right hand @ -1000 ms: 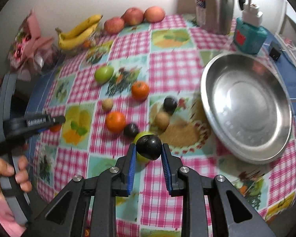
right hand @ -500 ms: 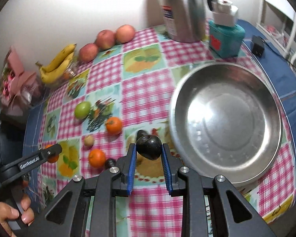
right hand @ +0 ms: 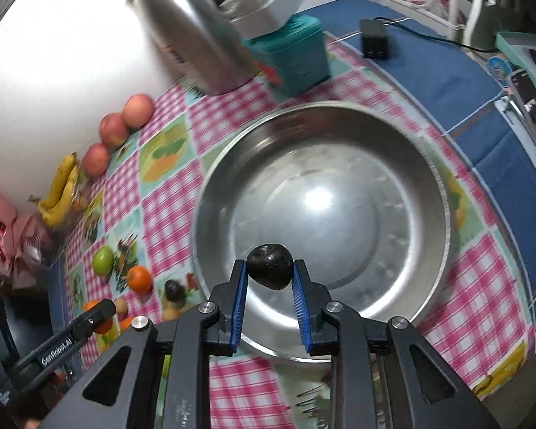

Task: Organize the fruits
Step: 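Carry the orange in the left tool and plum in the right tool into the steel basin, opening both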

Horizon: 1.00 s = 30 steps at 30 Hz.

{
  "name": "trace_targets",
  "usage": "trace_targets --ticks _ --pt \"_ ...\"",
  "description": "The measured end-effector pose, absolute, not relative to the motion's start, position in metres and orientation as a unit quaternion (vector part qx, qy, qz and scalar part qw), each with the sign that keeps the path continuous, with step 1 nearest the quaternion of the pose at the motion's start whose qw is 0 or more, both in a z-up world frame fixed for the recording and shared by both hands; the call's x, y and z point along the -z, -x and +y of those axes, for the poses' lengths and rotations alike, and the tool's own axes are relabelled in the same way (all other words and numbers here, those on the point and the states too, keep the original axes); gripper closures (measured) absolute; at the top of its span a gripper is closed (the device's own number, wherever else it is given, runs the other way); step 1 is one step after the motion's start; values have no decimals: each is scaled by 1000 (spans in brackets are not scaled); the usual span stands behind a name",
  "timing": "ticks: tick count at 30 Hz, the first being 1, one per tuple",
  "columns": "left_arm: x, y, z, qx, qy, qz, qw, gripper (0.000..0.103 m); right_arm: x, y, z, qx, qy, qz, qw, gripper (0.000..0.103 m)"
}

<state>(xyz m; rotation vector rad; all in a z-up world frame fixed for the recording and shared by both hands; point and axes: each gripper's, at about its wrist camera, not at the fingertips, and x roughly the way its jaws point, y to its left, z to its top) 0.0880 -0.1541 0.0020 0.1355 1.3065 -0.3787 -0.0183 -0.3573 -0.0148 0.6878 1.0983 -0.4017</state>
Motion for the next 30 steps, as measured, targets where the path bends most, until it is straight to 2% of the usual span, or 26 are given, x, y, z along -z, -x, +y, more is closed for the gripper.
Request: trace_targets --ticks 12,30 --pt "14 -72 -243 250 -107 569 776 63 23 28 -390 271 -273 500 776 77" --pt "32 -69 -262 257 -119 573 769 63 31 31 -397 290 -272 519 757 77"
